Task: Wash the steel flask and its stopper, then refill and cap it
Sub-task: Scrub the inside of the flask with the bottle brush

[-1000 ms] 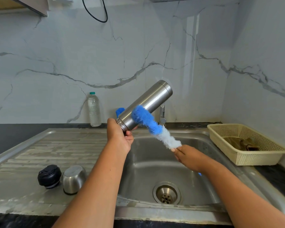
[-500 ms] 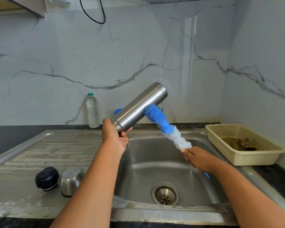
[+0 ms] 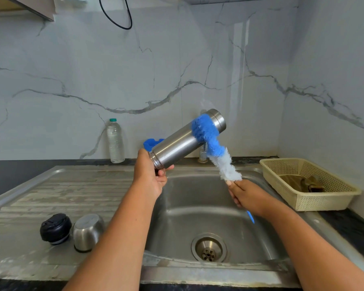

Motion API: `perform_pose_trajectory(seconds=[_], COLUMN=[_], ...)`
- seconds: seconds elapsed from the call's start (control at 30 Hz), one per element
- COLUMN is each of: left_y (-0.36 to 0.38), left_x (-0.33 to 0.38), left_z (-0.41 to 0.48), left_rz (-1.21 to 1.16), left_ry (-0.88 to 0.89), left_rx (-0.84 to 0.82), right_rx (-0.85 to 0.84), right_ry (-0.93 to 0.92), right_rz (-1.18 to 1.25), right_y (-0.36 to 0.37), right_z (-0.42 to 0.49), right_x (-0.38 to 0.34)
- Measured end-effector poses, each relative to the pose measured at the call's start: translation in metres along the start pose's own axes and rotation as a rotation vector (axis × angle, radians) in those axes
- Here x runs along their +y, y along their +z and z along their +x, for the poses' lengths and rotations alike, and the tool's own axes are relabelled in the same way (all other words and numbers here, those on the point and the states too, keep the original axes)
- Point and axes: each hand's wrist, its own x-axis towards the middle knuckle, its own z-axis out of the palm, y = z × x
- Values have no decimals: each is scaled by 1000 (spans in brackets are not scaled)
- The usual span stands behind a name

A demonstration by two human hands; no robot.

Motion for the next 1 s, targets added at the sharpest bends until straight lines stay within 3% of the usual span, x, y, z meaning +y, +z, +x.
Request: perform_pose_trajectory(seconds=[0.63, 0.8, 1.0], left_y=[-9, -15, -15], left_x=[8, 11, 9], left_z=[5, 8, 8], left_rz=[52, 39, 160], left_ry=[32, 33, 54], left_rx=[-2, 18, 49], right_rx=[7, -27, 211], right_ry=[10, 55, -30], right_rz=[70, -10, 263], right_y=[-3, -7, -5], right_z=[0, -4, 2], right_x=[2, 11, -5])
